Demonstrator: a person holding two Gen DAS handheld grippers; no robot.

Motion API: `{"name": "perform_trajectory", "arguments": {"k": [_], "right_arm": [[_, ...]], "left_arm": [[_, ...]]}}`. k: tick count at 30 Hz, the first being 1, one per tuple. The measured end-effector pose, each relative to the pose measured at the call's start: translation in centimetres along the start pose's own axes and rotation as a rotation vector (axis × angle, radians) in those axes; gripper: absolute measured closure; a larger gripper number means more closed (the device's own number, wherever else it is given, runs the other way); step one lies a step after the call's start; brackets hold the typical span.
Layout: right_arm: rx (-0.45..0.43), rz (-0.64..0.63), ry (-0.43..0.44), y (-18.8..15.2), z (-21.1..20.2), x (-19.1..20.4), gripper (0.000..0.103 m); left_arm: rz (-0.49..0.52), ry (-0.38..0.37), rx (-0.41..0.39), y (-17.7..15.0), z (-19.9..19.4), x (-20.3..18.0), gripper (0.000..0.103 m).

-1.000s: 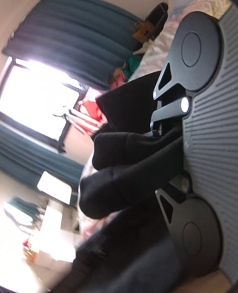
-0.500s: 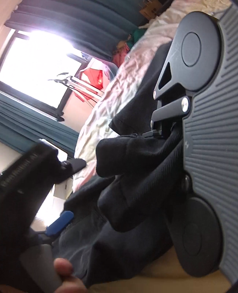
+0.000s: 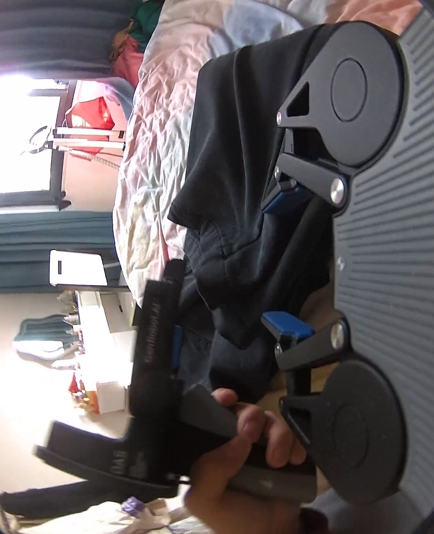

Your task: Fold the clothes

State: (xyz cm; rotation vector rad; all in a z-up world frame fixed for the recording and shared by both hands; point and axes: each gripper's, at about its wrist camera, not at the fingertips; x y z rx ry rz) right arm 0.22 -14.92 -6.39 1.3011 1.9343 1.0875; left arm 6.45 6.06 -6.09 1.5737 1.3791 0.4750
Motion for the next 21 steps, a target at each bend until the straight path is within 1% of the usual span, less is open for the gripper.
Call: {"name": "perform_trajectory", "arguments": {"k": [2,3,5,7,9,10,12,14,18,21], "right_arm": [[-0.048,0.06,-0.05,0.4,-1.2,-1.8,0.036],[-0.067,0.088,-0.099,0.8,-1.2,-2.9,0.036],[-0.08,0.13,-0.191,0.9,-0.6,-4.4,0.036],[-0.067,0.16,-0.265,0.6,0.7,-6.0,0.036],[-0.023,0.181,-0.317,0.1,2.2,-7.0,0.036],[0.002,0.198,-0.336,-0.3,2.9,-7.5,0.036],[0.057,0.238,-0.335,-1.3,4.3,-8.2,0.036],[0.081,0.234,-0.334,-2.1,5.2,-8.3,0.036],[0.082,0.232,-0.339,-2.9,5.9,-8.1,0.034],[0.082,0.236,-0.337,-3.0,5.6,-8.2,0.034]], "left_arm": [[0.032,0.021,0.001,-0.5,-0.1,-0.5,0.005],[0.05,0.039,0.006,-0.8,0.0,-0.8,0.005],[0.076,0.068,0.03,-1.4,0.3,-1.1,0.005],[0.09,0.091,0.044,-1.9,0.7,-1.1,0.005],[0.09,0.113,0.049,-2.5,1.3,-0.8,0.004],[0.083,0.119,0.057,-2.8,1.7,-0.5,0.001],[0.057,0.112,0.071,-3.2,2.1,0.1,0.0],[0.045,0.107,0.066,-3.4,2.1,0.4,0.0],[0.029,0.102,0.053,-3.5,1.3,0.6,0.001],[-0.014,0.134,0.041,-3.2,-0.6,1.0,0.001]]}}
Point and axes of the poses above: each gripper's, at about its wrist camera, not at the fingertips, and z roughly the way its jaws point, x to its left, y to its top, and after that the axes turned 12 degrees about -y, right-handed
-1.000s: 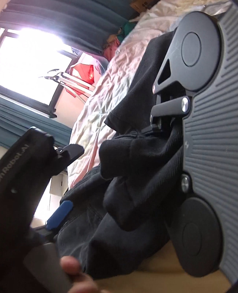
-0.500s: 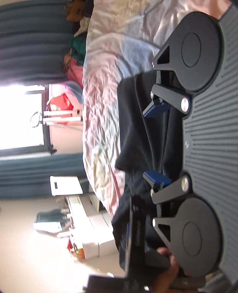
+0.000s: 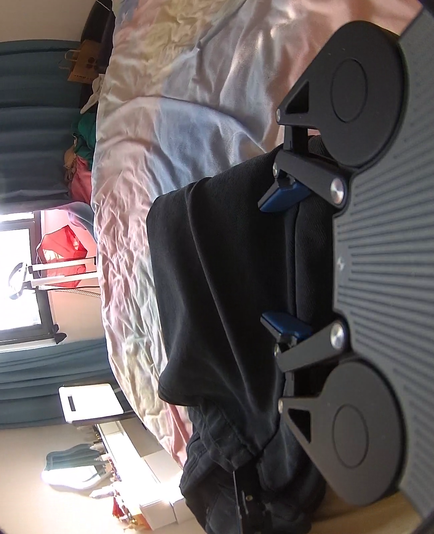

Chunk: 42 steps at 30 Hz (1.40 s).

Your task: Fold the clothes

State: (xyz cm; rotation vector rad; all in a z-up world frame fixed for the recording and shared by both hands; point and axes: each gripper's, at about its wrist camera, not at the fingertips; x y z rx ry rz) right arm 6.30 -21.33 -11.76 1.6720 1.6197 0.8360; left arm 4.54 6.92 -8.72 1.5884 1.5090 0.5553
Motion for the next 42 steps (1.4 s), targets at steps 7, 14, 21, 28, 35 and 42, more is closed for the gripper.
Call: {"name": "perform_trajectory", "arguments": {"k": [7,14,21,28,35,42], "right_arm": [[0.005,0.006,0.01,0.1,-0.3,-0.4,0.034],[0.012,0.0,0.01,0.2,-0.4,-0.4,0.034],[0.022,-0.011,-0.002,0.5,-0.8,-0.1,0.034],[-0.024,0.004,0.004,0.9,-1.8,0.1,0.034],[0.01,-0.106,0.101,0.3,-1.2,3.0,0.035],[0.055,-0.108,0.119,1.1,-0.1,3.3,0.036]], "left_arm": [[-0.346,0.075,-0.039,0.8,-7.1,5.8,0.0],[-0.787,0.18,-0.009,-1.2,-11.9,14.2,0.0],[-1.192,0.061,-0.111,-3.9,-10.6,21.0,0.0],[-1.143,0.134,-0.28,-1.9,-9.9,24.4,0.022],[-1.107,0.157,-0.361,-1.7,-10.1,26.1,0.065],[-0.728,0.288,-0.367,4.2,-10.4,20.0,0.08]]}}
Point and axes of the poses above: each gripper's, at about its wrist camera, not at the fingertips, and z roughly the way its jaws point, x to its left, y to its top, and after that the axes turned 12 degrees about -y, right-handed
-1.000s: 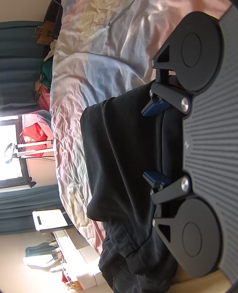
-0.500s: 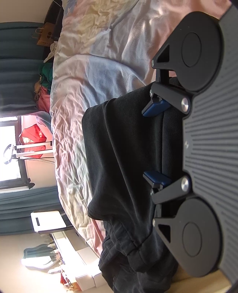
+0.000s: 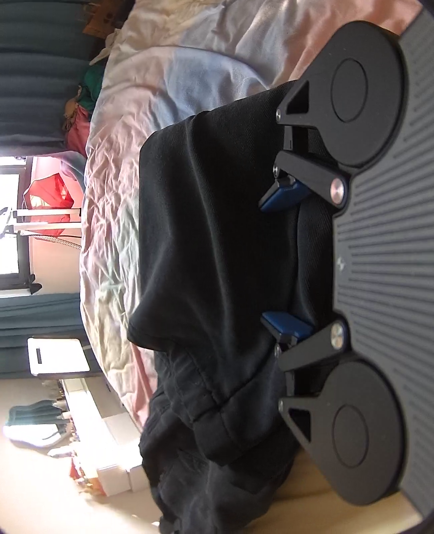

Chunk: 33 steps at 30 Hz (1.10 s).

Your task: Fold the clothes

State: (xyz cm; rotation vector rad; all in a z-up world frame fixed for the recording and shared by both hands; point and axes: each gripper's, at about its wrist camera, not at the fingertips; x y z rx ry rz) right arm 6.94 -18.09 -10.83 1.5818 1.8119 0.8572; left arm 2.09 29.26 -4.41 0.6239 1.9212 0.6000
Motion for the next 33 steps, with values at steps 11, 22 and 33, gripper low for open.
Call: {"name": "perform_trajectory", "arguments": {"k": [11,22,33], "right_arm": [[-0.132,0.378,-0.042,2.4,-6.6,-10.1,0.036],[-0.249,0.734,-0.118,1.3,-9.2,-21.6,0.033],[-0.258,0.909,-0.005,-0.4,-7.7,-25.3,0.033]], "left_arm": [[0.571,-0.15,-0.284,-8.1,-6.1,-25.1,0.081],[1.076,-0.338,-0.278,-30.6,-3.6,-39.6,0.081],[1.49,-0.363,-0.031,-45.0,1.9,-36.5,0.071]]}}
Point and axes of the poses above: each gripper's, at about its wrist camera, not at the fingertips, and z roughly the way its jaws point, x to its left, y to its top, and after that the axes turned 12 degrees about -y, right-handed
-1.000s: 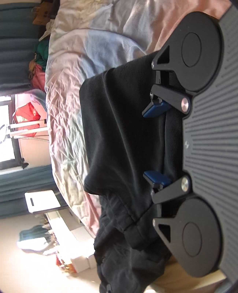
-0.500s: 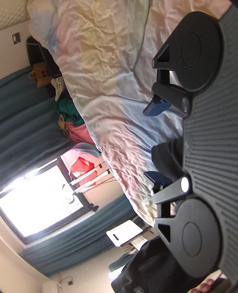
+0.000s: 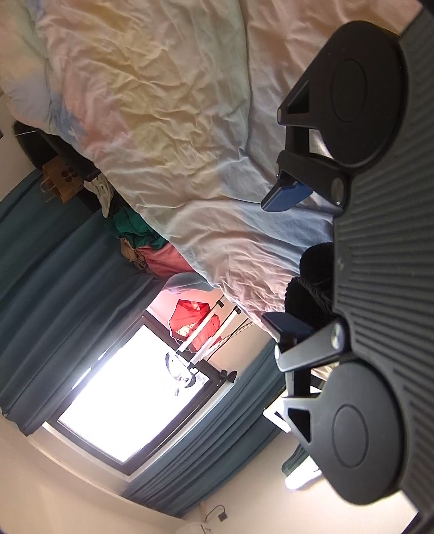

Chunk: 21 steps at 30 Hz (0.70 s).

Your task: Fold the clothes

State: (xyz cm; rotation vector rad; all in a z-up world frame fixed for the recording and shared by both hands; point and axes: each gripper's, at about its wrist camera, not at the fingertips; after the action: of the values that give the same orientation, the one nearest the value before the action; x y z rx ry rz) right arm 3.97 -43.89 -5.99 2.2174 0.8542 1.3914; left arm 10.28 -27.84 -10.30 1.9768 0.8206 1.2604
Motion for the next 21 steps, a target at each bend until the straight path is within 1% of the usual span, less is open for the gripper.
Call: {"name": "perform_trajectory", "arguments": {"k": [1,2,3,4,5,6,7,8,9,10,12,13,15,17,20,21], "right_arm": [[0.013,0.02,0.003,-0.1,0.3,-0.3,0.033],[0.029,0.034,0.004,-0.2,0.7,-0.4,0.033],[0.048,0.042,0.009,-0.4,1.0,-0.3,0.033],[0.066,0.045,0.019,-0.7,1.2,-0.2,0.033],[0.088,0.044,0.033,-1.0,1.5,0.0,0.033],[0.11,0.043,0.048,-1.3,1.8,0.2,0.033],[0.127,0.041,0.057,-1.5,2.0,0.4,0.033],[0.138,0.039,0.06,-1.8,2.1,0.6,0.026],[0.144,0.034,0.059,-2.2,2.2,0.8,0.022],[0.149,0.024,0.053,-2.5,2.3,1.1,0.022],[0.157,0.004,0.042,-3.2,2.3,1.7,0.022],[0.161,-0.001,0.04,-3.6,2.3,1.8,0.022],[0.17,-0.008,0.032,-4.2,2.4,2.3,0.022],[0.165,-0.009,0.005,-4.8,2.3,2.6,0.022],[0.128,0.013,-0.041,-5.4,1.6,2.2,0.022],[0.123,0.022,-0.049,-5.6,1.5,2.1,0.022]], "left_arm": [[0.009,-0.018,0.017,-0.8,-0.7,-0.1,0.058],[0.021,-0.039,0.044,-1.1,-0.5,0.3,0.049],[0.028,-0.065,0.062,-1.3,-0.4,0.7,0.037],[0.044,-0.093,0.069,-2.1,-1.1,1.2,0.03],[0.061,-0.121,0.076,-2.9,-2.0,1.6,0.025],[0.078,-0.15,0.066,-3.5,-3.0,2.5,0.02],[0.095,-0.179,0.053,-4.1,-4.0,3.4,0.02],[0.108,-0.215,0.032,-4.9,-5.1,4.8,0.019],[0.116,-0.246,0.01,-5.7,-6.6,5.9,0.014],[0.122,-0.265,-0.015,-6.9,-9.4,6.5,0.008],[0.127,-0.245,-0.045,-8.0,-11.6,7.8,0.004],[0.128,-0.217,-0.046,-8.8,-12.1,9.3,0.004],[0.115,-0.159,-0.035,-9.7,-12.9,11.2,0.004],[0.092,-0.102,-0.02,-10.5,-13.6,12.9,0.004],[-0.014,-0.108,0.019,-11.0,-13.4,16.5,0.004],[-0.045,-0.124,0.016,-11.2,-13.6,17.6,0.004]]}}
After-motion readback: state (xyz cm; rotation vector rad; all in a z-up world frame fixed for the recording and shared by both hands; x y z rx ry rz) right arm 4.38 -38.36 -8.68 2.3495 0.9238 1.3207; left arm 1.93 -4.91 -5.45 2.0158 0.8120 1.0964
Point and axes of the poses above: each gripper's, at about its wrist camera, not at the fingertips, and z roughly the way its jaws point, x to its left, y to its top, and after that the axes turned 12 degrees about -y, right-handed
